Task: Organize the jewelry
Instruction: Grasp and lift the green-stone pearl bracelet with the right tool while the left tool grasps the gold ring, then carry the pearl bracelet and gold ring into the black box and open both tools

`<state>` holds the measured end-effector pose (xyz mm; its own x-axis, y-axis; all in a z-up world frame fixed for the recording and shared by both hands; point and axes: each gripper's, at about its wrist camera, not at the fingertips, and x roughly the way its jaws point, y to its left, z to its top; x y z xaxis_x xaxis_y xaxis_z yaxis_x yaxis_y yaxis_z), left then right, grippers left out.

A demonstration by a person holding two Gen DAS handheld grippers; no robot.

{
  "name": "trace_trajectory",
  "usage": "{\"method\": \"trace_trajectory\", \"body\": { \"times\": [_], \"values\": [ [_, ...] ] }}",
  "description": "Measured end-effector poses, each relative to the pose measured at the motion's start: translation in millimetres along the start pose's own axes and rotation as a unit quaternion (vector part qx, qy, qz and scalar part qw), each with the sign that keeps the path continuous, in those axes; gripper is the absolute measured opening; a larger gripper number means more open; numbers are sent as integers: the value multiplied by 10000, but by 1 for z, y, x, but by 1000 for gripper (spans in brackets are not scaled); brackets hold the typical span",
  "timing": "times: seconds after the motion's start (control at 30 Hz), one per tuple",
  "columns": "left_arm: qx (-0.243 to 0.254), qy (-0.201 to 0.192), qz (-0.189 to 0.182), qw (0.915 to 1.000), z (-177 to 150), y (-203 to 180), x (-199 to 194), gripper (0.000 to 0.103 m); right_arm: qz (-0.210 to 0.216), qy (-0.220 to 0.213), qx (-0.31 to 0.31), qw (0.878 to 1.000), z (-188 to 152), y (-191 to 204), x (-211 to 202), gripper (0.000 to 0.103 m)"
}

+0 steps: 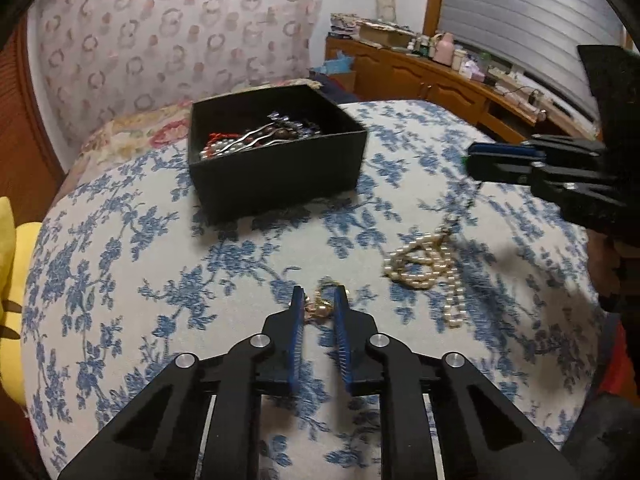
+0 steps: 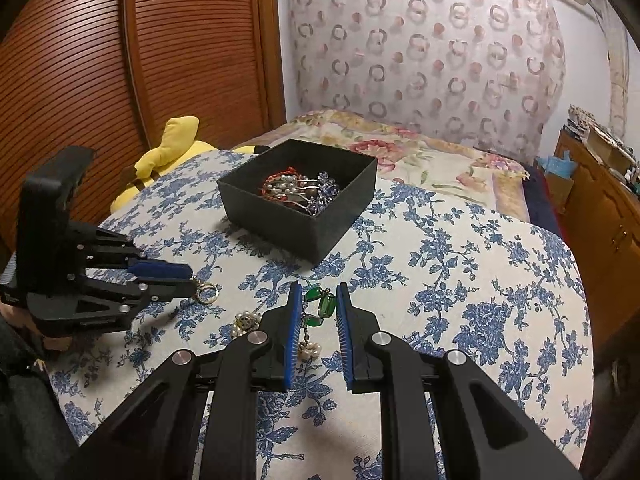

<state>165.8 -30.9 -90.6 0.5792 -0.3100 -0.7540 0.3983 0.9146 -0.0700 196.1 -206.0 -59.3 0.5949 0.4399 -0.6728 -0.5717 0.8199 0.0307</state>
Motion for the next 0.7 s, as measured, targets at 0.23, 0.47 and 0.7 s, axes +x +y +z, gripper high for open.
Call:
{"method": "trace_trajectory", "body": {
  "times": [0.23,0.47,0.7],
  "values": [
    [-7,137,4,9999,0,-4,10,14,-4,6,19,10000,-1,-2,0,19],
    [17,167,10,9999,2,-5,15,12,-6,-5,24,10000,-2,-2,0,19],
    [-110,-17,-189,9998,8,-2,6,9,-11,-77,-61,10000,5,-3,-4,19]
  ]
}}
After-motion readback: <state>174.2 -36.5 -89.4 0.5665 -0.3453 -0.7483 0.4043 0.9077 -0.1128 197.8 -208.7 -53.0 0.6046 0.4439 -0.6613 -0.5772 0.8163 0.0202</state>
